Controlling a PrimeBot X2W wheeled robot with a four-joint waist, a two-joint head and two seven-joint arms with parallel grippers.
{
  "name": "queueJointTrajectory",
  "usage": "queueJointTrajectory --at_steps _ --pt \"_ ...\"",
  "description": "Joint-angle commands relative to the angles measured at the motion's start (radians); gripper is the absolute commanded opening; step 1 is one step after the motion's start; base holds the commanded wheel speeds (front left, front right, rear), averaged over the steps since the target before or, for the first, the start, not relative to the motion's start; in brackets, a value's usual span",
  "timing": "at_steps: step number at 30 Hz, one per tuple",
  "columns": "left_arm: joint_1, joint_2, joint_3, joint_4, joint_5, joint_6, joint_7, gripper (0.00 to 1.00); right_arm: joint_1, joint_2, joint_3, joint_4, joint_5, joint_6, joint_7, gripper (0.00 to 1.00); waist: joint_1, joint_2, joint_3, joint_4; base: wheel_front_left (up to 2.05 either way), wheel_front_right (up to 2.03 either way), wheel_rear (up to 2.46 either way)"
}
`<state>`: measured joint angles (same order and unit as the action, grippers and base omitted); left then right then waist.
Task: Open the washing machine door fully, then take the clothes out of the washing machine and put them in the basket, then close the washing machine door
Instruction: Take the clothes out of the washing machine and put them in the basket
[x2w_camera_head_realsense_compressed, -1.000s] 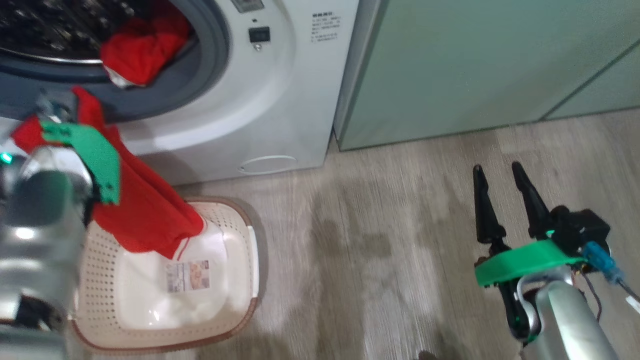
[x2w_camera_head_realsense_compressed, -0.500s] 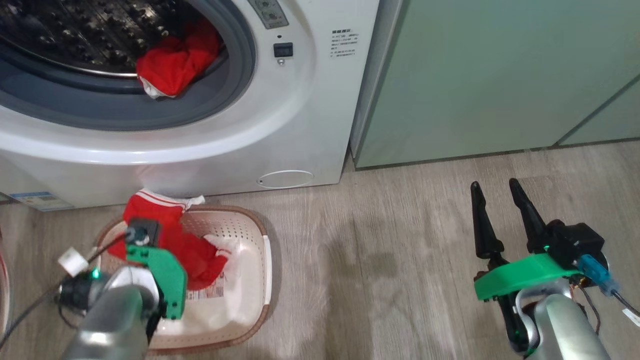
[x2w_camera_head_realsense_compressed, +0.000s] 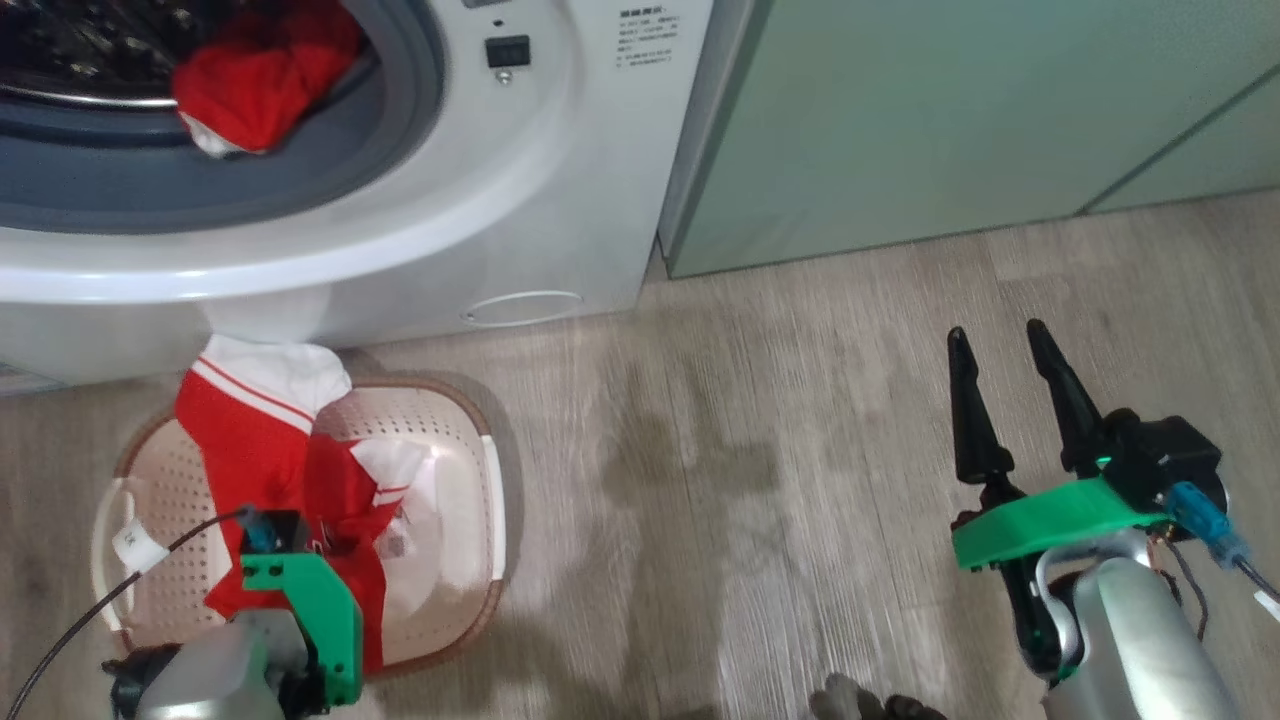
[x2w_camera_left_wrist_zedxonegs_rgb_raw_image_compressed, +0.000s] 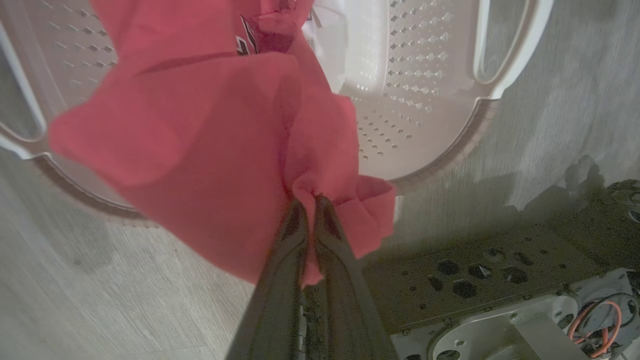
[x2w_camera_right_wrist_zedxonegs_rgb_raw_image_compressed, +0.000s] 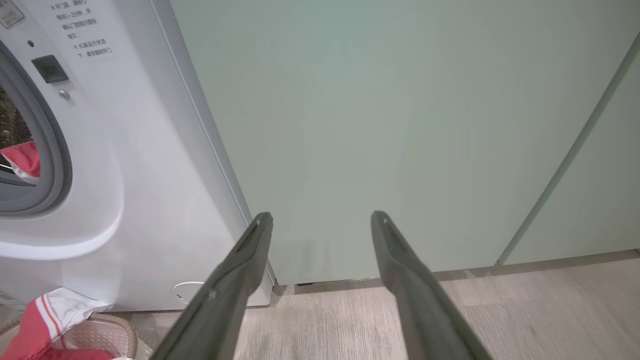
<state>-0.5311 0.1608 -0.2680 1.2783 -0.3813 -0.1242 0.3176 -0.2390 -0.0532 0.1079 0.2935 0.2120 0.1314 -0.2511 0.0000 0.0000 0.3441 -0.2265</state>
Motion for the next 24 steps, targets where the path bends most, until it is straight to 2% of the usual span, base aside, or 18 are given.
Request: queueJointTrajectory --at_steps 1,4,9,15,16,17,18,24 --pt "0.009 0.020 0.033 -0.005 -0.017 -0.004 0.011 0.00 -0.017 0.003 0.013 -0.034 -0.007 -0.001 -0.011 1.00 0.0000 0.0000 0.026 -0.015 0.00 0.00 0.00" --pt "-0.011 0.024 0.032 -0.005 -0.035 -0.006 0.011 0.00 -0.028 0.003 0.011 -0.043 -0.008 -0.001 -0.011 1.00 0.0000 0.0000 0.062 -0.023 0.00 0.00 0.00" --pt "-0.065 0.037 0.043 -0.007 -0.056 -0.004 -0.058 0.00 -0.047 0.003 0.000 -0.056 -0.017 -0.001 -0.011 1.00 0.0000 0.0000 0.122 -0.025 0.00 0.00 0.00" --pt "-0.115 0.052 0.052 0.001 -0.060 0.045 -0.145 0.00 -0.070 0.003 -0.015 -0.073 -0.025 -0.001 -0.011 1.00 0.0000 0.0000 0.178 -0.024 0.00 0.00 0.00" --pt "-0.119 0.051 0.059 0.002 -0.066 0.054 -0.162 0.21 -0.072 0.003 -0.018 -0.075 -0.026 -0.001 -0.011 1.00 0.0000 0.0000 0.182 -0.022 0.00 0.00 0.00" --pt "-0.122 0.049 0.064 0.003 -0.072 0.062 -0.177 0.52 -0.073 0.003 -0.020 -0.076 -0.027 -0.001 -0.011 1.00 0.0000 0.0000 0.184 -0.022 0.00 0.00 0.00" --pt "-0.123 0.048 0.066 0.004 -0.074 0.067 -0.190 0.99 -0.073 0.003 -0.021 -0.077 -0.027 -0.001 -0.011 1.00 0.0000 0.0000 0.185 -0.021 0.00 0.00 0.00" --pt "-0.118 0.042 0.069 0.008 -0.083 0.083 -0.265 1.00 -0.070 0.003 -0.023 -0.069 -0.025 -0.001 -0.011 1.00 0.0000 0.0000 0.165 -0.009 0.00 0.00 0.00"
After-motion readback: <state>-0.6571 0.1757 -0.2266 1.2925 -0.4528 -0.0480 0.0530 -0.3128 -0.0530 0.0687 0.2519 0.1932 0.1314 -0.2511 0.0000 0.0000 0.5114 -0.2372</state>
